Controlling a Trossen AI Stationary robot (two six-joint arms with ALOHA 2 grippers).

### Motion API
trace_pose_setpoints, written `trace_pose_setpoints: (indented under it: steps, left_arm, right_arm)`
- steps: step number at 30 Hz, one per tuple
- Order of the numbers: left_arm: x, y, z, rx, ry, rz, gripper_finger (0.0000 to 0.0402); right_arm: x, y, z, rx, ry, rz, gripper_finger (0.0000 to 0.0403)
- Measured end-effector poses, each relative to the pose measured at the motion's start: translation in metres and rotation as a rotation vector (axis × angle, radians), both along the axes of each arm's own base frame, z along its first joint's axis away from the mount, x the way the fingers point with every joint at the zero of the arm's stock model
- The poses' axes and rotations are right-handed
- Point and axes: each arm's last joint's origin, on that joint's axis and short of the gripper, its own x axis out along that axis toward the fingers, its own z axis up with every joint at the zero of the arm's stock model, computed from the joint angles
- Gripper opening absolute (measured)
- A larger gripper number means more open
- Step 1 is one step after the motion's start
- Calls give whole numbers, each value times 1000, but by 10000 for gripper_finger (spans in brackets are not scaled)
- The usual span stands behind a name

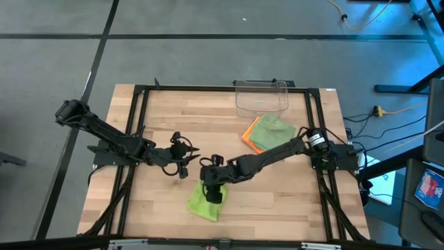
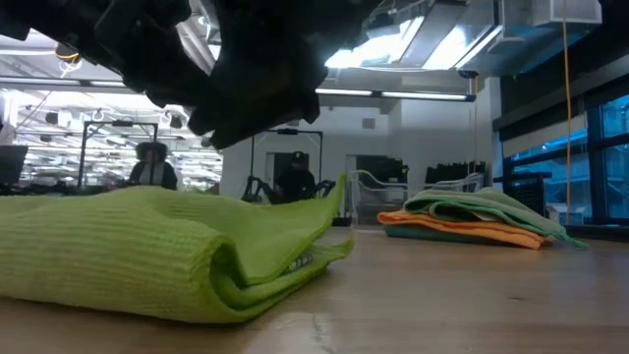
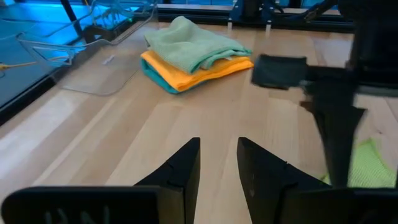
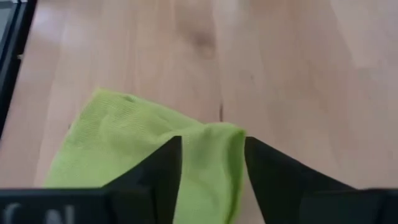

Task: Fold microfiber towels
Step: Fold the light green microfiber cloth, then stack the light green microfiber cloth on top of the green microfiber cloth

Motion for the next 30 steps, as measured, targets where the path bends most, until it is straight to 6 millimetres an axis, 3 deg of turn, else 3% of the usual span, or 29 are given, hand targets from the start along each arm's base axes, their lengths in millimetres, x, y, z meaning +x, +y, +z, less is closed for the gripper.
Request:
trace_pose_setpoints:
  steps: [8, 14, 16, 19, 24, 30]
  left_arm:
    - [0, -1, 0, -48, -9, -15, 98]
    - [1, -11, -5, -212, 17, -140, 96]
    - [2, -23, -9, -238, 53, -200, 93]
    - [13, -53, 8, -230, 29, -315, 89]
    - [29, -104, 23, -25, 178, -463, 88]
    - [40, -146, 3, 80, 391, -524, 89]
  right_arm:
    - [-24, -1, 36, -18, 54, 6, 197]
    - [-75, 10, 67, -183, 185, -188, 178]
    - [-93, 14, 77, -270, 181, -271, 170]
    - [-115, 21, 90, -361, 154, -350, 161]
    - [-139, 26, 102, -395, 142, -432, 155]
    - [-146, 30, 100, -366, 196, -426, 155]
